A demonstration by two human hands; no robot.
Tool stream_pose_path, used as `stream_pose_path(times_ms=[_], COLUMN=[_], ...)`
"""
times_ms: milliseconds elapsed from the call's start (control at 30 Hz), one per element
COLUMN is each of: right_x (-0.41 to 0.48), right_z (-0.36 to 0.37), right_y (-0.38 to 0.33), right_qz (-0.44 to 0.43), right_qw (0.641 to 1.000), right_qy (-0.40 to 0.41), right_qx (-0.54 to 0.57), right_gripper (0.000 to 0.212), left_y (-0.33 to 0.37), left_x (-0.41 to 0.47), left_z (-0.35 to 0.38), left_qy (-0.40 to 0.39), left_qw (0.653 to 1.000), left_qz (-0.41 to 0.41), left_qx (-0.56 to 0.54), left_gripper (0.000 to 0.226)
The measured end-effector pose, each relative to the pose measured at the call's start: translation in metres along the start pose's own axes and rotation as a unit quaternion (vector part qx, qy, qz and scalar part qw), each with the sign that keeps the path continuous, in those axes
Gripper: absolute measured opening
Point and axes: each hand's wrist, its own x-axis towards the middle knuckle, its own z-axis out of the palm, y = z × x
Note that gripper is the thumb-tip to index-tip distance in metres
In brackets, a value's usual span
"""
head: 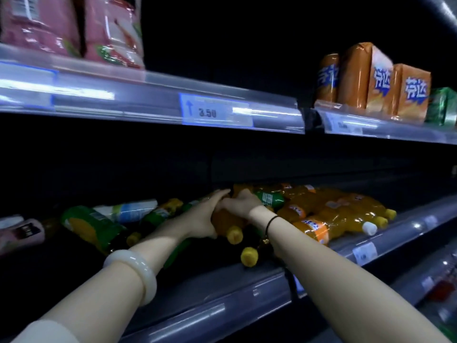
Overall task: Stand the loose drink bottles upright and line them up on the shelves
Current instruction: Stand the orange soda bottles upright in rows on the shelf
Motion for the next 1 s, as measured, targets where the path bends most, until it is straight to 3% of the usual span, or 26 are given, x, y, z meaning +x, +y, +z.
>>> stream_pose_path(times_ms=[133, 300, 400, 433, 500, 600, 700, 833, 1000], right_x=[0.001, 0.000, -0.009, -0.012, -0.020, -0.033, -0.037, -0.030, -0.039], right_z=[-0.024, -0.053, -0.081, -0.094, -0.116, -0.136, -0.126, -0.124, -0.128], right_y=[0.005, 0.031, 0.064, 0.079, 0.097, 0.115, 0.126, 0.138, 0.159], right_qz=[0.018, -0.029, -0.063, -0.085, -0.115, -0.062, -0.091, -0.159, -0.224], right_qw=[0.989, 0.986, 0.968, 0.977, 0.990, 0.933, 0.880, 0.883, 0.932], right_qy=[-0.044, -0.071, -0.079, -0.066, -0.081, -0.215, -0.160, -0.120, -0.050], right_qx=[0.139, 0.145, 0.231, 0.183, -0.029, -0.283, -0.438, -0.424, -0.280], right_gripper=[0.057, 0.056, 0.024, 0.017, 0.041, 0.082, 0.099, 0.096, 0.085], left_y=[0.009, 0.034, 0.049, 0.053, 0.056, 0.064, 0.069, 0.075, 0.080], left_x=[0.012, 0.017, 0.018, 0.017, 0.014, 0.007, 0.002, -0.006, -0.016], left_z=[0.016, 0.033, 0.042, 0.044, 0.043, 0.044, 0.049, 0.051, 0.057], left_qy=[0.069, 0.168, 0.209, 0.218, 0.228, 0.225, 0.223, 0.238, 0.249], left_qw=[0.997, 0.984, 0.977, 0.975, 0.973, 0.973, 0.974, 0.970, 0.967], left_qz=[0.012, 0.044, 0.030, 0.025, 0.013, 0.002, -0.002, 0.001, 0.018], left_qx=[-0.040, -0.046, -0.039, -0.039, -0.040, -0.041, -0.027, -0.053, -0.046], left_gripper=[0.121, 0.104, 0.093, 0.088, 0.078, 0.073, 0.074, 0.074, 0.075])
